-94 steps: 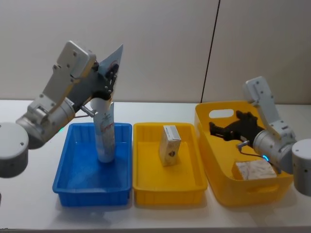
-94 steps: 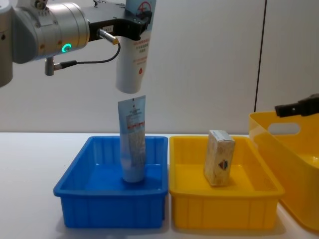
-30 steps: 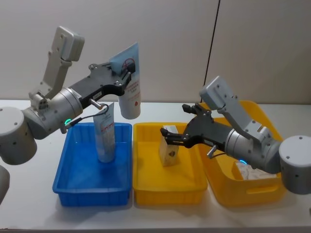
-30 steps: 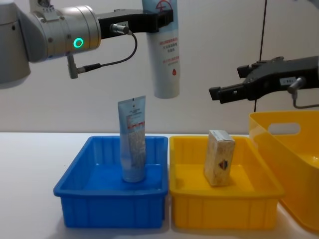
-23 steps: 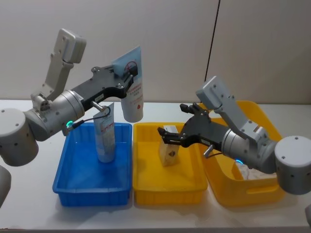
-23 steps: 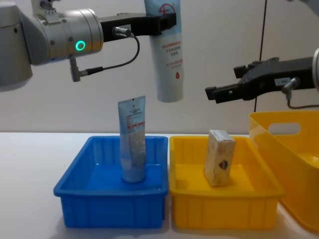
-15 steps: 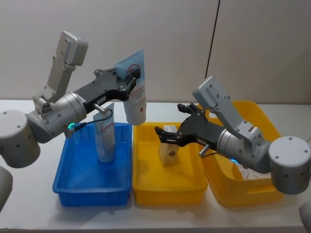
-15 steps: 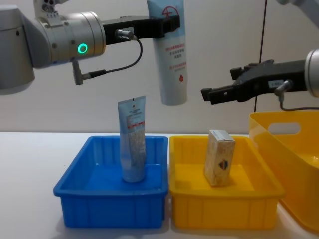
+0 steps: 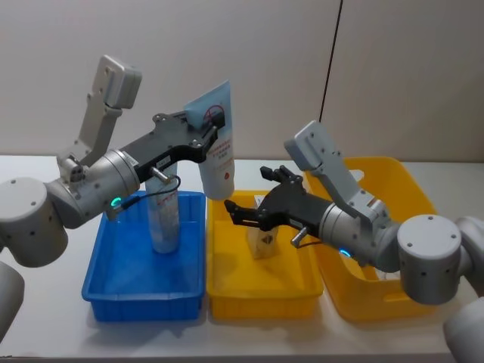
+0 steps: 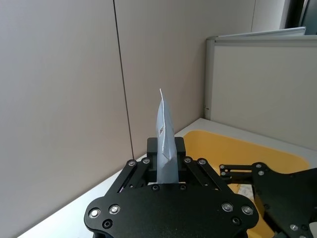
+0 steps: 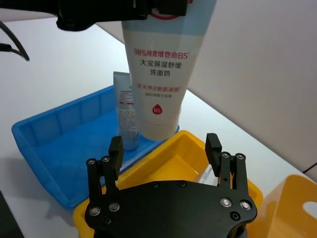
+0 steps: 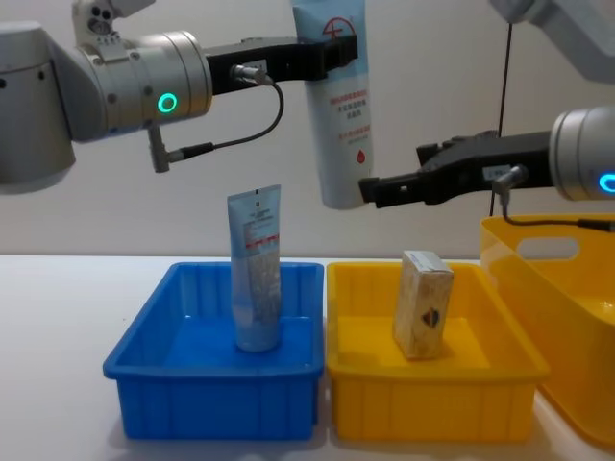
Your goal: Bimanual collaborative sorting of washing and personal care products
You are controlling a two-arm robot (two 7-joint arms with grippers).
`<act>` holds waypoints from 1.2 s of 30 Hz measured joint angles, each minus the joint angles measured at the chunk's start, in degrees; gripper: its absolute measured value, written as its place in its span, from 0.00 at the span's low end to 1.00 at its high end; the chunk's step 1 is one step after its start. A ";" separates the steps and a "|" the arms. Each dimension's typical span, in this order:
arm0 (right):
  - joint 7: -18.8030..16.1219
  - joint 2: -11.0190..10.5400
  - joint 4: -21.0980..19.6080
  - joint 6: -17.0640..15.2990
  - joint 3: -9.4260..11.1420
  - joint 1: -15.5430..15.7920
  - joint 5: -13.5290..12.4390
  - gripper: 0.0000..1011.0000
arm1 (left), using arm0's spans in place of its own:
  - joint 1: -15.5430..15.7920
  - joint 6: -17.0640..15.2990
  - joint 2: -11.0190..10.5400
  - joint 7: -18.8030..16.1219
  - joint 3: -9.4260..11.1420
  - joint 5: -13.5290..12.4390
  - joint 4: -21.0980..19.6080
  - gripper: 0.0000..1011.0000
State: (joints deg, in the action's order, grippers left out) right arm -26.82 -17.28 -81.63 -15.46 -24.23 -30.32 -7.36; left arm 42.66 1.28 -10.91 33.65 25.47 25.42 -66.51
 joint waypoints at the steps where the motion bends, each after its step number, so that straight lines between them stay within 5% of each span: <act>1: 0.00 0.14 0.13 -0.01 -0.04 -0.05 -0.12 0.99 | -0.03 0.06 -0.01 0.02 0.04 0.05 0.00 0.17; 15: 1.85 2.11 1.81 0.20 -1.08 -0.82 -0.48 0.99 | -0.82 0.36 -0.35 0.00 0.78 0.84 -0.78 0.17; 36: 5.13 5.95 7.32 1.87 -3.04 -3.56 2.34 0.99 | -2.09 -0.22 -1.38 -0.97 1.64 1.78 -2.66 0.17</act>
State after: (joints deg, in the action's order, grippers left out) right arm -21.69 -11.32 -74.32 -13.58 -27.26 -33.88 -5.02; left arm 40.57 1.06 -12.29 32.69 27.11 27.20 -69.17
